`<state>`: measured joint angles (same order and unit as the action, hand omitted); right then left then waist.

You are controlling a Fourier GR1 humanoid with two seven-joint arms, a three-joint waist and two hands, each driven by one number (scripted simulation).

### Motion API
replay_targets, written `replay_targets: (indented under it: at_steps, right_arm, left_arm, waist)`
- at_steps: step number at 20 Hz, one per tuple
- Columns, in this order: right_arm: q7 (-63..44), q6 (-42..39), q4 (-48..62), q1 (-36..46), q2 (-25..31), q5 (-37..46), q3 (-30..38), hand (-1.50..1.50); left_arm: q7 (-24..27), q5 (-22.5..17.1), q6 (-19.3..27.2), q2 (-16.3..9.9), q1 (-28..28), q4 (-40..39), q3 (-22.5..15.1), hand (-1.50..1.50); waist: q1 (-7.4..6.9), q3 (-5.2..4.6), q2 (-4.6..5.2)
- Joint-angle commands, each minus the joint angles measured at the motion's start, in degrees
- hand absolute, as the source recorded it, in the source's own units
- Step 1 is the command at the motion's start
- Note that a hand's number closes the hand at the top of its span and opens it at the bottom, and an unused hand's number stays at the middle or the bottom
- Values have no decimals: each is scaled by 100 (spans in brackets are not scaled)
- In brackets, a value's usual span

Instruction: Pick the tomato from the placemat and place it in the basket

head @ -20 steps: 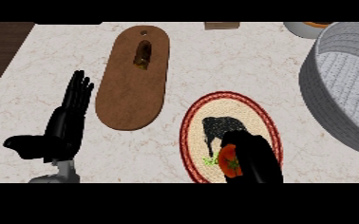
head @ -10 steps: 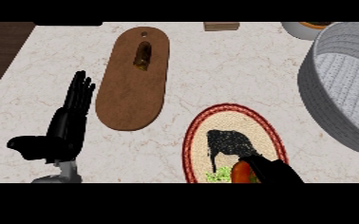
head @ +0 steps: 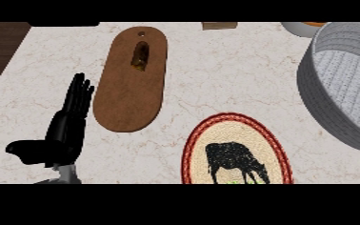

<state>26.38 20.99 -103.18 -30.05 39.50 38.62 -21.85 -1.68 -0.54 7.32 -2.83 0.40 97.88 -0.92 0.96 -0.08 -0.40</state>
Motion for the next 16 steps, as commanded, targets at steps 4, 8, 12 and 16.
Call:
replay_targets:
  at_steps: [4,8,12,16]
  right_arm:
    - [1191,-340,-1738,-1277,829,-2271,979,150]
    - [1725,-742,-2446,-2184,1276,-3434,1946,150]
    - [1584,-1294,-2682,-2725,1445,-4466,3302,150]
    - [1548,-1940,-2111,-2988,1436,-5223,4616,150]
  left_arm:
    - [156,-188,-178,-204,214,-9,273,0]
    - [-201,-248,-57,-152,150,239,296,0]
    - [373,-144,-191,-116,297,-107,212,0]
    - [126,-159,-154,-133,203,-6,222,0]
  waist:
    - [121,-2,-2]
    - [227,-1,-33]
    - [160,-9,5]
    - [111,-5,11]
